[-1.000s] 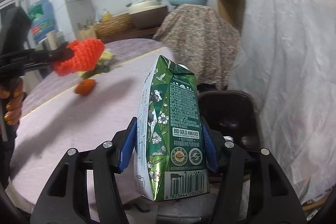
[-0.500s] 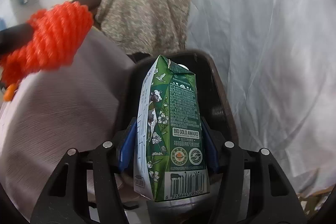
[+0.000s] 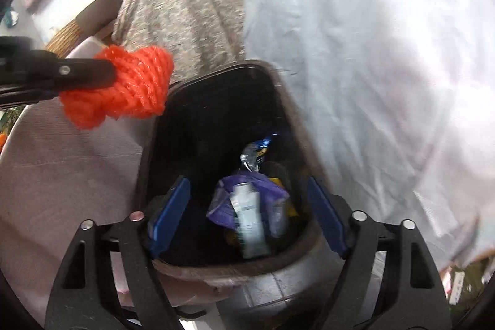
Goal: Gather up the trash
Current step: 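Carry the carton and red net over the bin and open both grippers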
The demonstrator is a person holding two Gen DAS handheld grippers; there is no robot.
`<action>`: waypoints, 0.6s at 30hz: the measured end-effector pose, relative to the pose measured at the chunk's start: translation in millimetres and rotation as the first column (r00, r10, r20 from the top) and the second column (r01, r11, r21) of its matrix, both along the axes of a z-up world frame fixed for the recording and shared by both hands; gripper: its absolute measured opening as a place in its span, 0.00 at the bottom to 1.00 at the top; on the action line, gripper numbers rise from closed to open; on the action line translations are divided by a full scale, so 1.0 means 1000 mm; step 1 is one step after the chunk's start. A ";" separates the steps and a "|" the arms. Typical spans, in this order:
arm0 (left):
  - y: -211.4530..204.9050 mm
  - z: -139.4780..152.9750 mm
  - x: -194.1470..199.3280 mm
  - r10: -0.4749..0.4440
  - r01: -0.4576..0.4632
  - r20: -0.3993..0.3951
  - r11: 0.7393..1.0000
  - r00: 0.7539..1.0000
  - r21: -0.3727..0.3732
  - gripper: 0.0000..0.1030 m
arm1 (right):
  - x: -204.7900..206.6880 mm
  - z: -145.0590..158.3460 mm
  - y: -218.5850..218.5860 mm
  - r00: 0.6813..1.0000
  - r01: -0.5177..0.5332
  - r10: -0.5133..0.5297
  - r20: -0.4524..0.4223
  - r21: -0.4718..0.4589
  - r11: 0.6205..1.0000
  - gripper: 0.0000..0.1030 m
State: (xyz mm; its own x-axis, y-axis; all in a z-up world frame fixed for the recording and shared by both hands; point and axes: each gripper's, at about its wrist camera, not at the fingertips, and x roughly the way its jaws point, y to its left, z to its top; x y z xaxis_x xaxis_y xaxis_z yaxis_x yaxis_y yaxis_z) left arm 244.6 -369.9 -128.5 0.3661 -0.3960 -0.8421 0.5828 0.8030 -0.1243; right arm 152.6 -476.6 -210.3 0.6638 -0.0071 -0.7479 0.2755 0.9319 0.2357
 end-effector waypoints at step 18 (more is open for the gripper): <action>0.079 0.063 -0.038 0.007 0.006 0.157 0.996 0.988 -0.084 0.80 | -0.047 0.023 0.004 0.997 0.059 -0.058 0.056 -0.023 0.998 0.77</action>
